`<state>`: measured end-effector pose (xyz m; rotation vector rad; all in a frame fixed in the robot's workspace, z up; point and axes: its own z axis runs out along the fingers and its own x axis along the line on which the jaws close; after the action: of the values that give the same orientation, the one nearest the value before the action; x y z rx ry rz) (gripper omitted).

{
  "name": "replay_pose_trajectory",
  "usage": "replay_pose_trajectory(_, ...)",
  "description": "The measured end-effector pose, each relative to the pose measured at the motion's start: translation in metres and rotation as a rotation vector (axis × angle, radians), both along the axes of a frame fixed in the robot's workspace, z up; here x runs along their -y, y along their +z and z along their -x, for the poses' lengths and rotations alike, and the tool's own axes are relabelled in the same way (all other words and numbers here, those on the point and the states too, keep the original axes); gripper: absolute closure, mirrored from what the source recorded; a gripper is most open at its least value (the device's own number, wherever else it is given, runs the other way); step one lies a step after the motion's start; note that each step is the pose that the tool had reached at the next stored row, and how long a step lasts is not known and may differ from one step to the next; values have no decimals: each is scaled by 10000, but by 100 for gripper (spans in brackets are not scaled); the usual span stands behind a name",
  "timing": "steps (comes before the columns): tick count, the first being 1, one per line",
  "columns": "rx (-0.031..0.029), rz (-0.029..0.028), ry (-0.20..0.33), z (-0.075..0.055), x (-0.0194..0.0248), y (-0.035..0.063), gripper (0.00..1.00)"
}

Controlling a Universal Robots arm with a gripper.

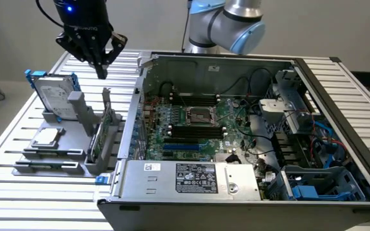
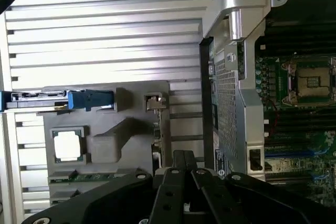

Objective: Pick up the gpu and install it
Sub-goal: 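Reach for the gpu, then pick up the gpu and move the gpu toward the slot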

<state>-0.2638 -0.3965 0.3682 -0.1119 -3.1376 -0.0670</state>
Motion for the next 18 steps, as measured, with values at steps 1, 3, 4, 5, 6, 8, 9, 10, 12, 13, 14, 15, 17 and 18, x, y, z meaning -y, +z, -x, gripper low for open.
replay_pose_trajectory(1,-18,3,-1,45,0,-7,89)
replay_pose_trajectory(3,-73,30,2,108,0,-16,89)
replay_pose_trajectory(4,-115,73,12,121,0,-18,89)
replay_pose_trajectory(5,-129,85,16,133,0,-16,89)
replay_pose_trajectory(6,-128,85,17,132,0,-17,89)
replay_pose_trajectory(8,-128,86,17,132,0,-17,89)
replay_pose_trajectory(9,-128,86,17,133,0,-17,89)
replay_pose_trajectory(10,-127,86,17,132,0,-17,89)
replay_pose_trajectory(12,-127,86,16,133,0,-17,89)
replay_pose_trajectory(13,-128,86,16,133,0,-17,89)
replay_pose_trajectory(14,-127,86,16,133,0,-17,89)
replay_pose_trajectory(15,-127,85,16,133,0,-17,89)
replay_pose_trajectory(17,-127,86,16,133,0,-17,89)
replay_pose_trajectory(18,-127,86,16,133,0,-17,89)
